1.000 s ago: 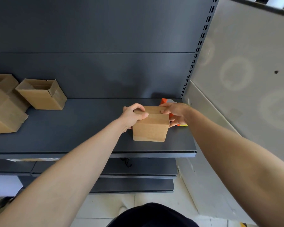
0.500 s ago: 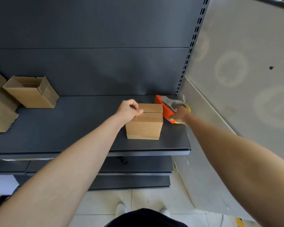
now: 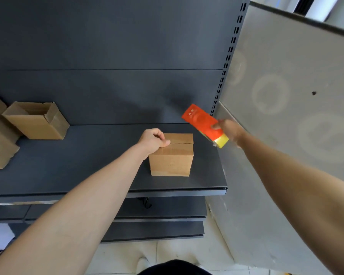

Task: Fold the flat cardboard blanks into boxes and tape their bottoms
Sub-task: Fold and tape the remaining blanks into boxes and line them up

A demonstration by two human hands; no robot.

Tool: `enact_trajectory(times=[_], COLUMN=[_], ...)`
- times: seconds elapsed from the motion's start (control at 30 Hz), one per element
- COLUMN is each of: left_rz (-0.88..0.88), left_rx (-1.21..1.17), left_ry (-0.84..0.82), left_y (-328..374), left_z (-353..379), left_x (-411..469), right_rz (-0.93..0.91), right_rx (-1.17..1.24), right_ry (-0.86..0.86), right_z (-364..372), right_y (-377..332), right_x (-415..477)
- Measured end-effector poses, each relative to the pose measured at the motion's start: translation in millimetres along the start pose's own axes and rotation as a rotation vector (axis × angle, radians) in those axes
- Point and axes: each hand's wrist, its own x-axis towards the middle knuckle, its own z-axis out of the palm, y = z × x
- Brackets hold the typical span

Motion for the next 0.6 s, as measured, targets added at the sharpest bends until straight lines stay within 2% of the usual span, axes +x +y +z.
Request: enact_trajectory(times=[0.13, 0.27, 0.37, 0.53, 0.6], left_rz=[0.005, 0.001, 0.013, -0.006, -0.021], left_rx=[0.003, 0.013, -0.003, -0.023, -0.026], left_ry=[-0.024, -0.031, -0.029, -0.054, -0.007], left_y=[0, -1, -2, -4, -2], left_z=[-2, -3, -3, -10, -16], left_x=[-1, 1, -1, -4, -2], right_rz=[-0.095, -0.125, -0.092, -0.061, -0.066], right_rx=[0.198, 0.373, 0.336, 0.246, 0.221], right_ry=[0.053, -0.141, -0.210, -0.164, -0.145], right_z=[-21, -16, 7, 23, 21], right_y=[-32, -48, -47, -45, -48], right_x=[-20, -36, -40, -41, -43])
